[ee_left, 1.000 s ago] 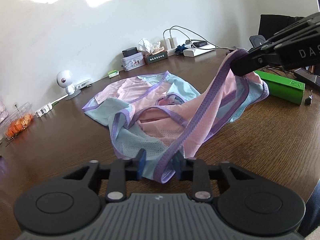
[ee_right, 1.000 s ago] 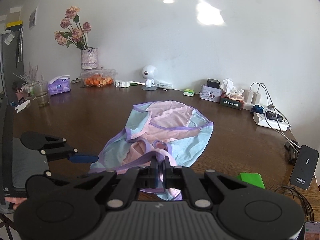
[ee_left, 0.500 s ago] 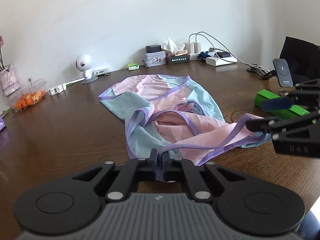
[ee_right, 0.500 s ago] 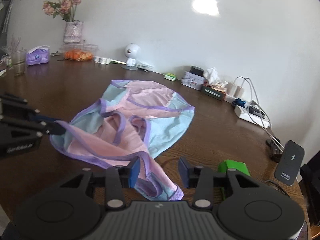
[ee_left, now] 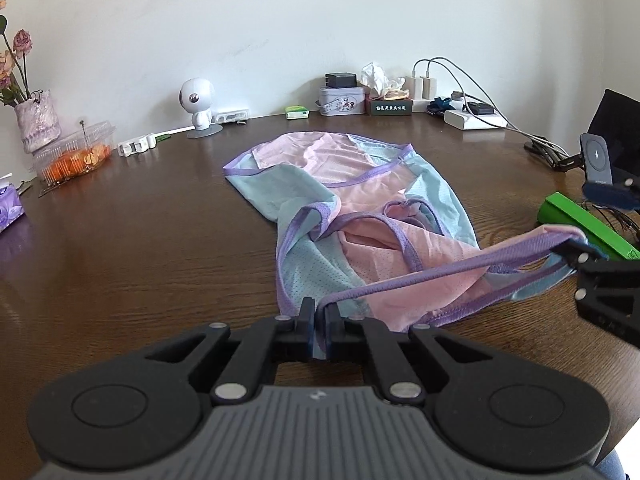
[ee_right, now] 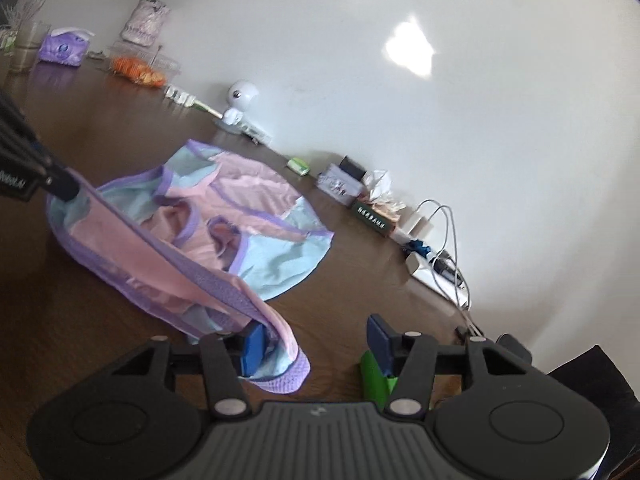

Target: Fold clothes

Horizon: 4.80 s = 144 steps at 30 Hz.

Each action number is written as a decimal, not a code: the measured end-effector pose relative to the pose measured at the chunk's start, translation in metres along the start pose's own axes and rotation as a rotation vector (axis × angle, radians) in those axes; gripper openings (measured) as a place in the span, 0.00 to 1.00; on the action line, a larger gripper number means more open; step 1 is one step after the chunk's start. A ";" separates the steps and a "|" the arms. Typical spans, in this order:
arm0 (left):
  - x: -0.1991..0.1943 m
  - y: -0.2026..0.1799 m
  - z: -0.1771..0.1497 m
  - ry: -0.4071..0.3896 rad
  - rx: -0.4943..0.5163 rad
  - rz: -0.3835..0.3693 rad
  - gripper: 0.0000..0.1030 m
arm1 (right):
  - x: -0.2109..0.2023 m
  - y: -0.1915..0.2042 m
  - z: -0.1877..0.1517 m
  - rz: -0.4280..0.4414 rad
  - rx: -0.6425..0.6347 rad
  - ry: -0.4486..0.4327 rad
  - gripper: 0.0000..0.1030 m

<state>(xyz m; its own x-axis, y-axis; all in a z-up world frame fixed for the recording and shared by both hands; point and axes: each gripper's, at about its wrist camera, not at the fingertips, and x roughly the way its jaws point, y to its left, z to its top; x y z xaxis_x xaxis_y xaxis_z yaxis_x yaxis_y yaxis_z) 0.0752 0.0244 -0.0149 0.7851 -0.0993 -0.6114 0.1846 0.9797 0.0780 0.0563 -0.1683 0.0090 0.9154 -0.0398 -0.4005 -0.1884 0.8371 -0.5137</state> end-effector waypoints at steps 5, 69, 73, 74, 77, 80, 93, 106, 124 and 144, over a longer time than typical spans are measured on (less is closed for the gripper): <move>0.002 -0.005 0.001 0.013 0.003 0.009 0.05 | 0.004 -0.002 0.005 -0.029 -0.076 -0.014 0.56; -0.144 -0.028 0.098 -0.556 0.204 0.254 0.02 | -0.097 -0.087 0.093 0.009 -0.006 -0.376 0.03; -0.210 -0.029 0.103 -0.688 0.192 0.297 0.02 | -0.159 -0.102 0.110 -0.050 -0.027 -0.511 0.03; -0.223 -0.030 0.102 -0.707 0.194 0.298 0.02 | -0.168 -0.103 0.112 -0.060 -0.036 -0.521 0.03; -0.250 -0.036 0.098 -0.747 0.220 0.308 0.02 | -0.194 -0.106 0.115 -0.089 -0.064 -0.551 0.03; -0.264 -0.035 0.093 -0.752 0.210 0.273 0.02 | -0.214 -0.107 0.112 -0.085 -0.072 -0.572 0.03; -0.106 0.001 0.109 -0.386 0.188 0.164 0.02 | -0.049 -0.081 0.115 0.113 -0.041 -0.250 0.03; 0.047 0.014 0.292 -0.449 0.277 0.262 0.02 | 0.137 -0.096 0.248 -0.058 0.012 -0.330 0.03; -0.042 0.005 0.189 -0.432 0.303 0.112 0.02 | 0.043 -0.088 0.177 -0.007 -0.021 -0.368 0.03; -0.050 0.014 -0.036 0.075 0.038 -0.116 0.07 | -0.064 -0.009 -0.029 0.417 0.197 0.100 0.04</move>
<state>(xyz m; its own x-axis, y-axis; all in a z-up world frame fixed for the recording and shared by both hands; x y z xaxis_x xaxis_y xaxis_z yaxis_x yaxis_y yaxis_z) 0.0175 0.0492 -0.0117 0.7112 -0.1970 -0.6748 0.2952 0.9549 0.0324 -0.0112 -0.1892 0.0171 0.7352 0.2776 -0.6184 -0.4530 0.8799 -0.1435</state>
